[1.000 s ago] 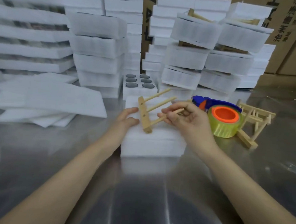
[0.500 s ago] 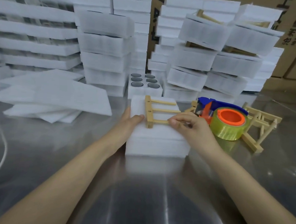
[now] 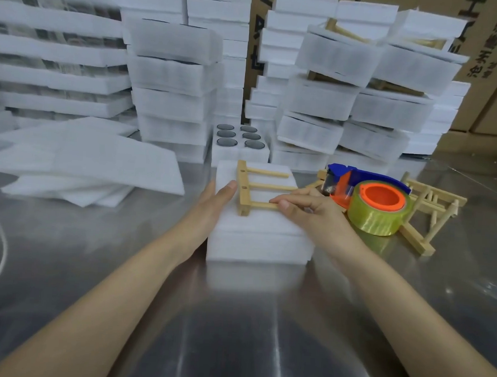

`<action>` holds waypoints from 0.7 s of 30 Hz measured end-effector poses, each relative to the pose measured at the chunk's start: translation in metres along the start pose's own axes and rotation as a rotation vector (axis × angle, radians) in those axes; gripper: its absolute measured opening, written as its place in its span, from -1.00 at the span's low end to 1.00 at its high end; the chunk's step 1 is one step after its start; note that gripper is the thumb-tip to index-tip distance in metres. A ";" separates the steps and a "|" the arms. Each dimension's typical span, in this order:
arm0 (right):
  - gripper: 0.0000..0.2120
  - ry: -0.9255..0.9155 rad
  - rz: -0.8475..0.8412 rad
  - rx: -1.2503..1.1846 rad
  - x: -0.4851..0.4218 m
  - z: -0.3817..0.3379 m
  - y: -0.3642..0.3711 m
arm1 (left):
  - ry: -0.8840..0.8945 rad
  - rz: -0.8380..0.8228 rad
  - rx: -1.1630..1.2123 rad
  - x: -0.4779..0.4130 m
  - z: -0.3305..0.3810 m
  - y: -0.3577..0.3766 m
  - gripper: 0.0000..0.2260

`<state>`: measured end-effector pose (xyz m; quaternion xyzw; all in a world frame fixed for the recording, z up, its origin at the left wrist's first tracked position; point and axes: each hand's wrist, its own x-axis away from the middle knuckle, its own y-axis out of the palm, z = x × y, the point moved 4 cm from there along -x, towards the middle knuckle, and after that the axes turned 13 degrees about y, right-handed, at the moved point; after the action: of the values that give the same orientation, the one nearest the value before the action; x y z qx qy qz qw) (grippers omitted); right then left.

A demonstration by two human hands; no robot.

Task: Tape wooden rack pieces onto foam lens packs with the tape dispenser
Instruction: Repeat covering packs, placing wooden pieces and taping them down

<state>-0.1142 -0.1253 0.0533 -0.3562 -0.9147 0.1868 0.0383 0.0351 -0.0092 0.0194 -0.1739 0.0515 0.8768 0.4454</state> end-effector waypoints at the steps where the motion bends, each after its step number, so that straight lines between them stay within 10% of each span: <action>1: -0.86 -0.009 -0.005 0.020 0.001 -0.001 0.001 | 0.004 -0.010 0.001 0.000 -0.001 0.000 -0.53; 5: -0.85 0.055 0.046 -0.035 -0.001 -0.003 -0.018 | 0.002 -0.013 -0.008 0.002 -0.002 -0.001 -0.73; 11: -0.62 0.292 0.801 0.343 -0.006 0.038 -0.138 | -0.009 -0.013 0.043 -0.001 -0.006 -0.002 -0.74; 21: -0.37 0.549 0.726 -0.017 -0.025 0.088 -0.148 | 0.065 0.055 0.001 -0.001 0.002 -0.004 -0.30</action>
<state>-0.2084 -0.2697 0.0282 -0.6904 -0.6881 0.0792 0.2087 0.0383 -0.0070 0.0223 -0.2003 0.0712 0.8825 0.4196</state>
